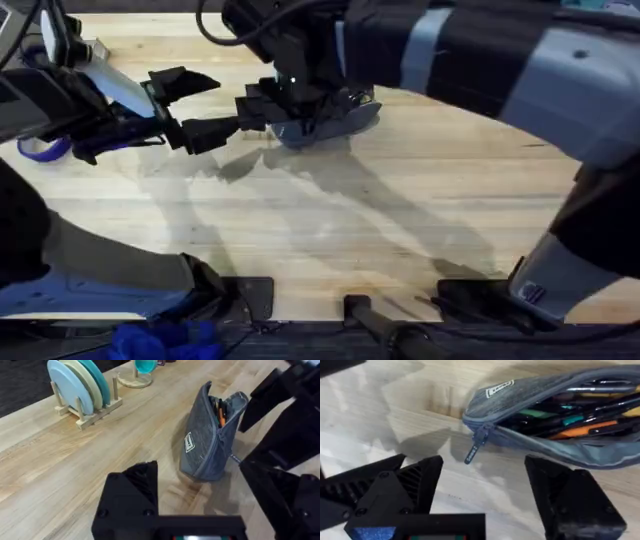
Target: Unzip the bag, pick up the pens from the table one at a time and place them inside, then zip the bag closed.
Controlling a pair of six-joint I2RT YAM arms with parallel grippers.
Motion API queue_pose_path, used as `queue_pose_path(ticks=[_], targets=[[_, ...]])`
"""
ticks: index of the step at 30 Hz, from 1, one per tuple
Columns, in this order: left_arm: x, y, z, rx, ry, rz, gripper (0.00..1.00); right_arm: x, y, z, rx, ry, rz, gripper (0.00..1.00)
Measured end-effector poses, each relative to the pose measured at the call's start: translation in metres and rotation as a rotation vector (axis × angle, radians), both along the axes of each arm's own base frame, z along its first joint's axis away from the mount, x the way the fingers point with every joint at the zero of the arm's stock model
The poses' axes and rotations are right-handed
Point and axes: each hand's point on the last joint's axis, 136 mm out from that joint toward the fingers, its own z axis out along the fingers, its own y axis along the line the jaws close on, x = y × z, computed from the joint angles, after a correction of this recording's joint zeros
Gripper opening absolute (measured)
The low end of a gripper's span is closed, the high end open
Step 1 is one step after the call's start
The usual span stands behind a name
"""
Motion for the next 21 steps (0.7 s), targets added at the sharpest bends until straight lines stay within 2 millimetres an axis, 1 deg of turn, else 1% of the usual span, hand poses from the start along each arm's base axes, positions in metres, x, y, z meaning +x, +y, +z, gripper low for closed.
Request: queue_pose_path(ticks=[3,13,21], targets=[[0.0000,0.0000,0.0001,0.000,-0.001,0.000,0.993,0.0008,0.0009,-0.0067,-0.008,0.007,-0.001,0.993],[0.0000,0.0000,0.0001,0.000,0.000,0.000,0.993,0.0064,0.0073,-0.0035,0.020,-0.017,-0.004,0.994],[-0.0001,0.0009,-0.0033,0.020,0.006,0.000,0.993,0.0077,0.0085,-0.0105,0.012,-0.012,-0.005,0.993]])
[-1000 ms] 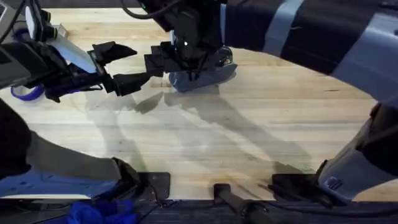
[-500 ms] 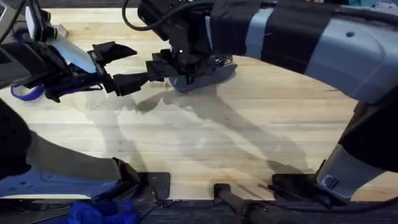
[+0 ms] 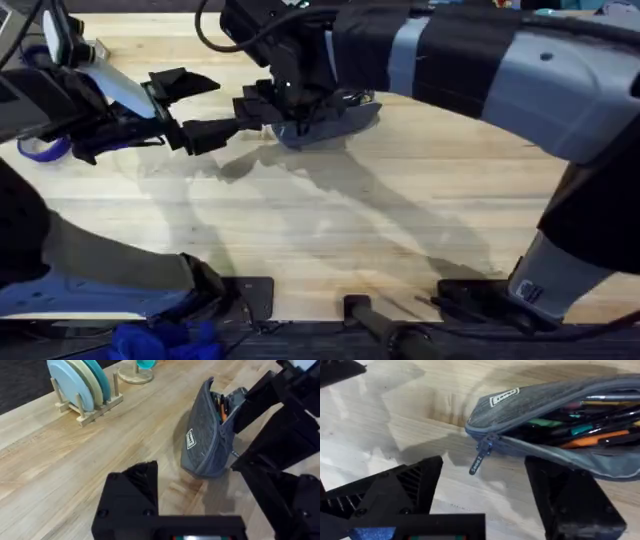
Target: Unzip the bag, pick up the pens from the table one at a time and place them inside, then zip the bag closed.
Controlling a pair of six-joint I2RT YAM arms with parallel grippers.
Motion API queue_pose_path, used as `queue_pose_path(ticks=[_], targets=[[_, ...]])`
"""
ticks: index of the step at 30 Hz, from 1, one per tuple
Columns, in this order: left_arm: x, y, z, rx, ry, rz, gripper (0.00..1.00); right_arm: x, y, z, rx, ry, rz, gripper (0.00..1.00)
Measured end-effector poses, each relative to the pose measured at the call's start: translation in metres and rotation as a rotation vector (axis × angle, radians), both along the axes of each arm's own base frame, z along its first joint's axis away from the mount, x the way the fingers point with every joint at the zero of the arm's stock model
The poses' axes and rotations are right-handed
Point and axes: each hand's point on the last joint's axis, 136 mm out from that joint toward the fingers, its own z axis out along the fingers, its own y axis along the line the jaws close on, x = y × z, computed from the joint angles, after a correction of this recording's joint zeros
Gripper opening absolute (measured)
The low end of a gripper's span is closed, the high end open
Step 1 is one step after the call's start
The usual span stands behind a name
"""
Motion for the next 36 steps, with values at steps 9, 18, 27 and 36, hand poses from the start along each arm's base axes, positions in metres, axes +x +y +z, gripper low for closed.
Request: queue_pose_path(ticks=[9,18,27,36], targets=[[0.000,0.000,0.000,0.002,-0.001,0.000,0.993,0.005,0.002,-0.001,0.001,-0.019,-0.006,0.914],[0.000,0.001,-0.001,0.013,-0.005,-0.001,0.992,0.009,0.000,-0.009,-0.025,-0.028,-0.016,0.841],[0.000,0.000,0.000,0.006,-0.006,-0.002,0.993,0.014,0.001,-0.010,-0.022,-0.047,-0.023,0.715],[0.000,0.000,0.000,0.006,-0.006,-0.002,0.993,0.014,0.001,-0.010,-0.022,-0.048,-0.024,0.532]])
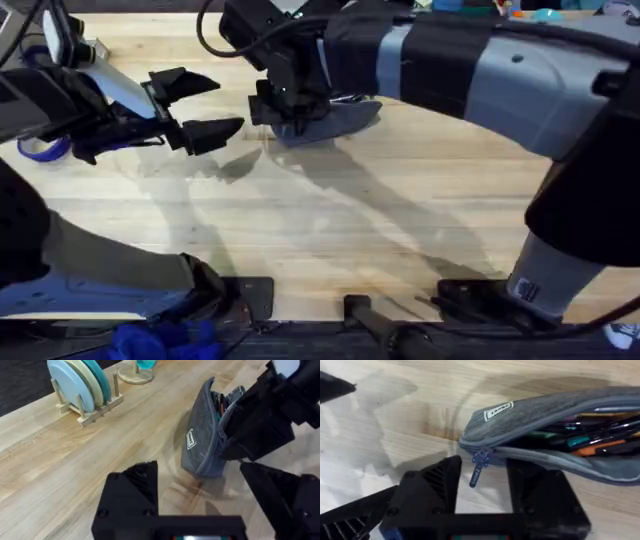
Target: Unzip the bag, pick up the pens from the table one at a time and place them inside, then zip the bag closed.
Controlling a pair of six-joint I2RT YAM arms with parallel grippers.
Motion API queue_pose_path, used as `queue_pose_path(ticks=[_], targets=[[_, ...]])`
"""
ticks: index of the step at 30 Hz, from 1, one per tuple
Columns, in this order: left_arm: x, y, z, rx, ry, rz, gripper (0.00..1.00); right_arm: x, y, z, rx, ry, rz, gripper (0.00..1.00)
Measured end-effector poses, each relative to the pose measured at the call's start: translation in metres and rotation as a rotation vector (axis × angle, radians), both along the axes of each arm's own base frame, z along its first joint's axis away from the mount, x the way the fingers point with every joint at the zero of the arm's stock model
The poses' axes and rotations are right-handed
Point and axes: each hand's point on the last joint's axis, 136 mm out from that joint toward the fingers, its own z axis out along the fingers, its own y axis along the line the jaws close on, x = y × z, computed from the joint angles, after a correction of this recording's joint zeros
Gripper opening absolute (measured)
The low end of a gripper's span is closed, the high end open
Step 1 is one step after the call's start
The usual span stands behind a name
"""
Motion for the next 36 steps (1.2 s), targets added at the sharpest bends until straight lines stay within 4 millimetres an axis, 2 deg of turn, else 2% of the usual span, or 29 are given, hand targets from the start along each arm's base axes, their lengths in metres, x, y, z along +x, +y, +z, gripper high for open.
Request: queue_pose_path(ticks=[2,12,29,36], targets=[[0.0000,0.0000,0.0000,0.000,0.000,0.000,0.992,0.0000,0.0000,0.0001,0.001,0.000,-0.003,0.485],[0.0000,0.0000,0.0000,0.000,0.000,0.000,0.993,0.0003,-0.0003,0.0000,-0.001,-0.001,-0.003,0.373],[0.0000,0.0000,0.0000,0.000,0.000,0.000,0.994,0.0005,-0.0001,0.0001,0.000,-0.002,-0.004,0.052],[0.0000,0.0000,0.0000,0.000,0.000,0.000,0.993,0.0008,0.0003,0.0005,0.002,-0.003,-0.004,0.032]])
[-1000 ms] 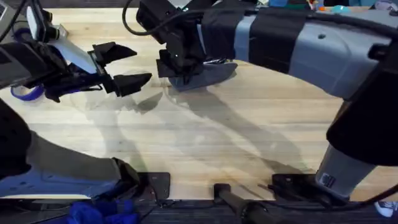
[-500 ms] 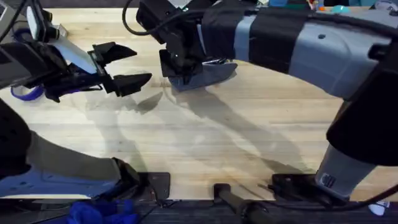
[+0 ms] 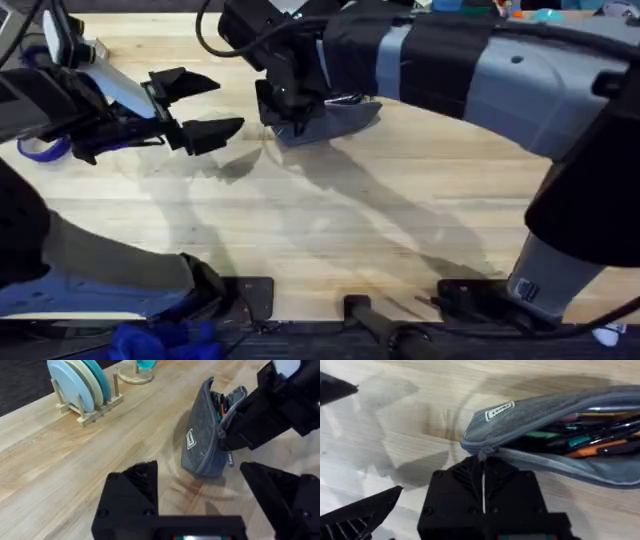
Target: Unzip the bag, pick up the pens from the table one at a time and place them inside, then zip the bag closed.
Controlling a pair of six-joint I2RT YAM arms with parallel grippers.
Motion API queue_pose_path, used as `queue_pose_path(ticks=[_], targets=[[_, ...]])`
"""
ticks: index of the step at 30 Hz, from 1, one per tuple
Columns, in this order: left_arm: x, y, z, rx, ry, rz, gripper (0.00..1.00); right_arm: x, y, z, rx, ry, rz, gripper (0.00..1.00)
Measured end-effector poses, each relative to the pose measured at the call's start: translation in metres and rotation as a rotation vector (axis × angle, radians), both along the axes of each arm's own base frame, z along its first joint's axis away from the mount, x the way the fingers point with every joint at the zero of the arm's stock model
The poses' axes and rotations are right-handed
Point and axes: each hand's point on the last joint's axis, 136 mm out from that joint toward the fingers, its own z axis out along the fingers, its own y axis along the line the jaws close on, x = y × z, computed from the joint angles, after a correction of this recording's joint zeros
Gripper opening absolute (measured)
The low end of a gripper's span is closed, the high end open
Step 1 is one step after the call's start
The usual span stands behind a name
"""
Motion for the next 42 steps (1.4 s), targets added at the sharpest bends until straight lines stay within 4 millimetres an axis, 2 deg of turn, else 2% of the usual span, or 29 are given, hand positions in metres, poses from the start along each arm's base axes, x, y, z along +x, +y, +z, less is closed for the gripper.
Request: queue_pose_path(ticks=[7,14,25,32,42], targets=[[0.000,0.000,0.000,0.000,0.000,0.000,0.993,-0.001,-0.001,-0.001,-0.004,0.003,0.000,0.031],[0.000,0.000,0.000,0.000,0.000,0.000,0.993,-0.009,-0.011,-0.004,-0.048,0.038,0.000,0.031],[0.000,0.000,0.000,0.000,0.000,0.000,0.993,-0.007,-0.013,0.018,-0.070,0.025,0.010,0.031],[0.000,0.000,0.000,0.000,0.000,0.000,0.993,-0.001,-0.006,0.035,-0.056,-0.011,0.054,0.031],[0.000,0.000,0.000,-0.001,-0.001,0.000,0.993,0.000,-0.006,0.037,-0.071,-0.024,0.099,0.031]])
